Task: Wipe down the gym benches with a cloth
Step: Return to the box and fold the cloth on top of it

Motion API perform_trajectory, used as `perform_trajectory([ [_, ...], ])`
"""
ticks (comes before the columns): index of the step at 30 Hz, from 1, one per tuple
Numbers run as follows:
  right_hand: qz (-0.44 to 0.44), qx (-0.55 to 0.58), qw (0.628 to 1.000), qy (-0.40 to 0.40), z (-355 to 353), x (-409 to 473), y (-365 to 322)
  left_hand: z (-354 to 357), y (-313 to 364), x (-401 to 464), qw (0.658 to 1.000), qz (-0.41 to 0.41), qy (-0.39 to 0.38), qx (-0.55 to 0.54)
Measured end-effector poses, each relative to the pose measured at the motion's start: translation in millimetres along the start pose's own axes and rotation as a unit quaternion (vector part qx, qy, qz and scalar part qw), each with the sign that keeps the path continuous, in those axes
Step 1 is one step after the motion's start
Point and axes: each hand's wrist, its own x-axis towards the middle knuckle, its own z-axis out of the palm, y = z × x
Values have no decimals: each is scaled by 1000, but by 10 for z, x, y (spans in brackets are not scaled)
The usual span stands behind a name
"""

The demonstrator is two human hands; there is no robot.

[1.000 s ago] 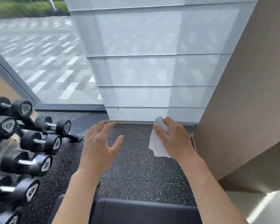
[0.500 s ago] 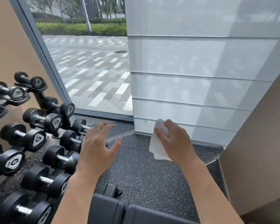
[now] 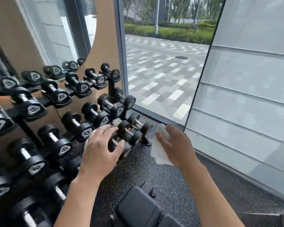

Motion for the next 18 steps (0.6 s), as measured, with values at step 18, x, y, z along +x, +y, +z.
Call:
perform_trajectory([
  [18,-277,168,901,-289,1676,-509,-2049,-1566,-830,-2297,894,-355,180,205],
])
